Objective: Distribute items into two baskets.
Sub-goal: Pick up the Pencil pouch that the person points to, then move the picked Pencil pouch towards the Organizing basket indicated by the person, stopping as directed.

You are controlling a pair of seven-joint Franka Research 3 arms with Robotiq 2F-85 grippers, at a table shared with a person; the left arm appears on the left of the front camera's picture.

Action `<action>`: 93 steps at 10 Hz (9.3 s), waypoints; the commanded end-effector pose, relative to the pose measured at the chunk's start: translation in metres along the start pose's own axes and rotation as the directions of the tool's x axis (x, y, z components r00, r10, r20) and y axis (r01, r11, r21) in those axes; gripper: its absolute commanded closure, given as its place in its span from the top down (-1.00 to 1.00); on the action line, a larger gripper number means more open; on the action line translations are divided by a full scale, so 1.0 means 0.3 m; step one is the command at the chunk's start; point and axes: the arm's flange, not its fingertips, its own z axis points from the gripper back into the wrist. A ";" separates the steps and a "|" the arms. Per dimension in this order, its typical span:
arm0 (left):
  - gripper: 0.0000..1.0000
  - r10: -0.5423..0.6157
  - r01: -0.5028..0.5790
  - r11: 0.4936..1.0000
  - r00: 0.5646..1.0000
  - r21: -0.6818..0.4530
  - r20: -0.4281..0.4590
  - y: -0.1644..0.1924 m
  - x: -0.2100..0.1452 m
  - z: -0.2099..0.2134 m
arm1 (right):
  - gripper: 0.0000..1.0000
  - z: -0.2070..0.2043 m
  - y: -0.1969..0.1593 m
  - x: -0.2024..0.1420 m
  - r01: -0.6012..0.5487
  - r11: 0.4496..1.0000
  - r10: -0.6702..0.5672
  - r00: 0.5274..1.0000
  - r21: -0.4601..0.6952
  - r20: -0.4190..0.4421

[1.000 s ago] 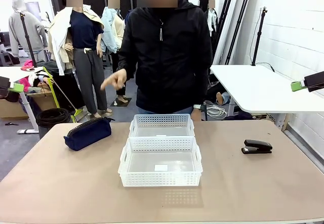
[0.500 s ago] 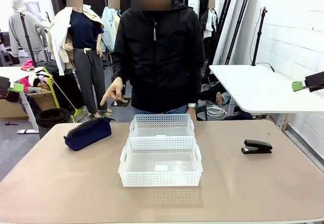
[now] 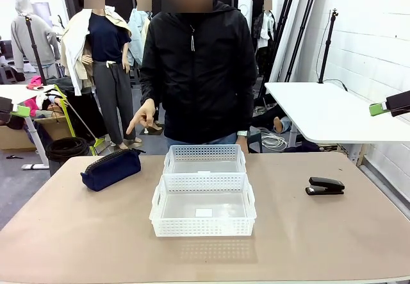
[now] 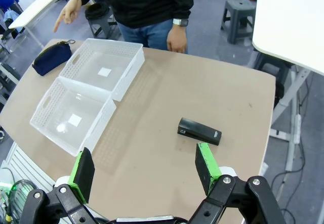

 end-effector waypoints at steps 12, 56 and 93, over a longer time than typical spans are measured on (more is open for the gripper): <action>1.00 -0.144 0.156 0.988 0.881 -0.010 -0.451 0.094 0.392 -0.350 | 1.00 -0.004 0.001 0.000 0.001 1.000 -0.001 1.000 0.009 -0.001; -1.00 -0.506 0.419 0.846 0.435 -0.331 -0.745 0.248 0.053 -1.419 | 1.00 -0.004 0.001 0.000 0.001 1.000 -0.001 1.000 0.009 -0.001; -1.00 -0.183 0.285 0.959 0.611 -0.002 -0.770 0.233 0.479 -0.392 | 1.00 -0.004 0.001 0.000 0.001 1.000 -0.001 1.000 0.009 -0.001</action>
